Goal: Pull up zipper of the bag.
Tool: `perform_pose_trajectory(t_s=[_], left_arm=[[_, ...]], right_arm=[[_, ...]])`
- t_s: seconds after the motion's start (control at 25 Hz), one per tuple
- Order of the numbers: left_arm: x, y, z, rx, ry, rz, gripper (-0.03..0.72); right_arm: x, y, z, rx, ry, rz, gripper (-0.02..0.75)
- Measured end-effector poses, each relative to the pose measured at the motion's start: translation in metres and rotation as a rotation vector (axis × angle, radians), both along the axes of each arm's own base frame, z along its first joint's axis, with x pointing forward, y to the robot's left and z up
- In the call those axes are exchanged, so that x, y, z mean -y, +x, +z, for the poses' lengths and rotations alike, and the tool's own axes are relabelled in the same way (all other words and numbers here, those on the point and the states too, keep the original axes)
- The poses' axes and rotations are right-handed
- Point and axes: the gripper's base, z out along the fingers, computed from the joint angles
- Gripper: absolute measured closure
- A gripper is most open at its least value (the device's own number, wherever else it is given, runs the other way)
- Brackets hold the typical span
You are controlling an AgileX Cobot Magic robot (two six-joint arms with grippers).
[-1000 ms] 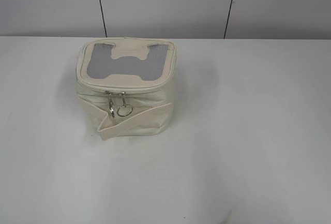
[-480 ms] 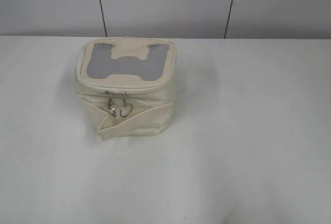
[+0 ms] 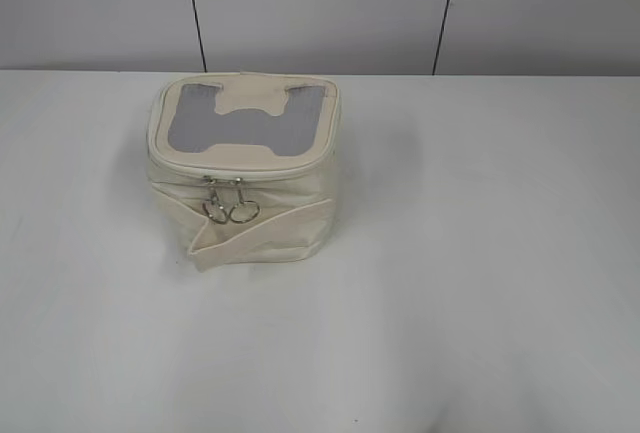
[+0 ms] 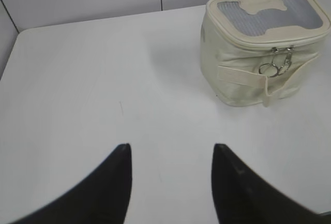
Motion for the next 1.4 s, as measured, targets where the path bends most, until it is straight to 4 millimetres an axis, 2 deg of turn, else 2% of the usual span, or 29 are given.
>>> perform_pose_trajectory(t_s=[0.4, 1.4], left_arm=[[0.0003, -0.0060, -0.0001, 0.042, -0.004, 0.156, 0.323], [0.0004, -0.0060, -0.0001, 0.042, -0.004, 0.161, 0.394]], right_arm=[[-0.0008, 0.0006, 0.0002, 0.002, 0.002, -0.096, 0.148], [-0.0009, 0.0007, 0.0002, 0.002, 0.002, -0.119, 0.149]])
